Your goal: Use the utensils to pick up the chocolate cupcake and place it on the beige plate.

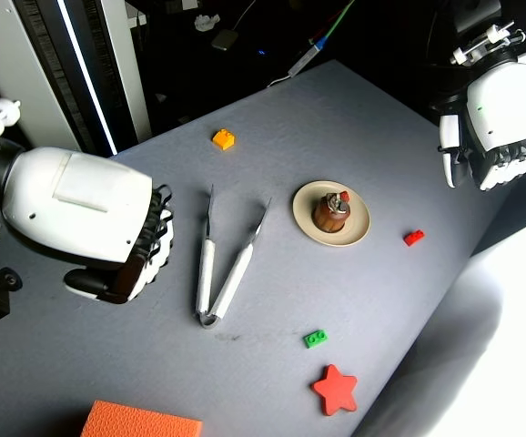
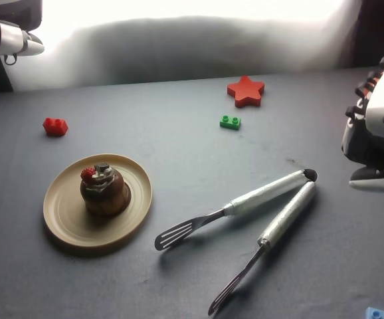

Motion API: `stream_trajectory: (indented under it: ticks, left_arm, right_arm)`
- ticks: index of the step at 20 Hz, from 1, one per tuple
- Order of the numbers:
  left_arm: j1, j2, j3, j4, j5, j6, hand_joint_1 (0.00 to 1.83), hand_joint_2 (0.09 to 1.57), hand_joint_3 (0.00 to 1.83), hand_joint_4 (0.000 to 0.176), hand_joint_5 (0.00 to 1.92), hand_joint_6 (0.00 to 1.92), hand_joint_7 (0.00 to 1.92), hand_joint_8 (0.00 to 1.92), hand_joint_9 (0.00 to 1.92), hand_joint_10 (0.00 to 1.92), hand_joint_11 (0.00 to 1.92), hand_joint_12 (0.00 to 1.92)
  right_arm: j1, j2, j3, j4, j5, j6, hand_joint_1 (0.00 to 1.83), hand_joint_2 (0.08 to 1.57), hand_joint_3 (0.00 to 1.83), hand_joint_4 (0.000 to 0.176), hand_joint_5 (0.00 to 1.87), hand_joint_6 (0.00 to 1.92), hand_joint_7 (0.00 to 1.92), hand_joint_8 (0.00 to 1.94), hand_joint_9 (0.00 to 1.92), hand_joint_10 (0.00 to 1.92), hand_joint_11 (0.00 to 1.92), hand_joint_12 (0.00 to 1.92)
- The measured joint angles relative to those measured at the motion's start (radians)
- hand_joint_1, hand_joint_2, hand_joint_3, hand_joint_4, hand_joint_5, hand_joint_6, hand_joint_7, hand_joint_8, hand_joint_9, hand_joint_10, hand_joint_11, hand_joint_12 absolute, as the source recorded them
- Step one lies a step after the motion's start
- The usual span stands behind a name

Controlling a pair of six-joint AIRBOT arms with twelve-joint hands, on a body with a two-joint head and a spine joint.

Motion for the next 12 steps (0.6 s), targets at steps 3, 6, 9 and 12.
stream_trajectory:
  ticks: [3,6,9,12]
  left_arm:
    - [0.000,0.000,-0.008,0.000,0.001,0.000,0.65,1.34,0.01,0.004,1.18,1.92,1.27,1.92,1.31,1.92,1.32,1.92]
    - [0.001,0.000,-0.012,-0.002,0.002,-0.002,0.68,1.33,0.00,0.005,1.15,1.92,1.25,1.92,1.29,1.92,1.31,1.92]
    - [0.001,0.000,-0.012,-0.001,0.000,-0.001,0.67,1.32,0.00,0.003,1.15,1.92,1.25,1.92,1.28,1.92,1.29,1.92]
    - [0.001,0.000,-0.012,-0.001,0.000,0.001,0.66,1.33,0.00,0.002,1.15,1.92,1.24,1.92,1.29,1.92,1.31,1.92]
  right_arm:
    - [0.000,0.000,0.000,0.000,0.000,-0.001,0.71,1.34,0.00,0.000,1.18,1.92,1.34,1.94,1.47,1.92,1.56,1.92]
    - [0.000,0.000,0.000,0.001,0.000,-0.001,0.73,1.33,0.00,0.000,1.16,1.92,1.33,1.94,1.46,1.92,1.54,1.92]
    - [0.000,0.000,0.000,0.000,-0.001,-0.001,0.69,1.35,0.00,0.000,1.19,1.92,1.34,1.94,1.48,1.92,1.58,1.92]
    - [0.000,0.000,0.000,0.000,0.001,-0.001,0.70,1.35,0.00,0.000,1.19,1.92,1.33,1.94,1.46,1.92,1.58,1.92]
